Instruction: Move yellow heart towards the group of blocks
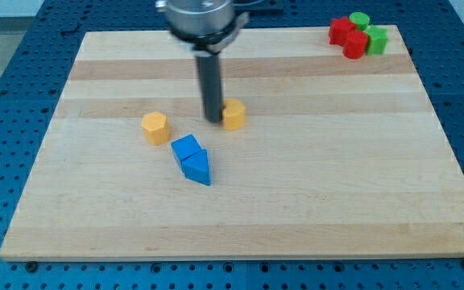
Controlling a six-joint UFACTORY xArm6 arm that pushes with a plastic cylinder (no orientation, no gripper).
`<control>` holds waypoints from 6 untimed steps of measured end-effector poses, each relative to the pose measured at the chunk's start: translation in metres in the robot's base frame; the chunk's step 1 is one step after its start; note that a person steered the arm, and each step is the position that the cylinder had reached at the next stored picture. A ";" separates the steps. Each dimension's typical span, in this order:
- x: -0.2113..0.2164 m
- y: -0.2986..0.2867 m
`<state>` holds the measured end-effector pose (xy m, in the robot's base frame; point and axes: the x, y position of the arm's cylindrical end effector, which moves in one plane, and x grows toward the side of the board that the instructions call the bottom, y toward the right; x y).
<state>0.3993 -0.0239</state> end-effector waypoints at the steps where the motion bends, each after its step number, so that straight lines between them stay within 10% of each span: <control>1: -0.027 0.058; 6: 0.011 -0.014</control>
<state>0.4104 -0.0382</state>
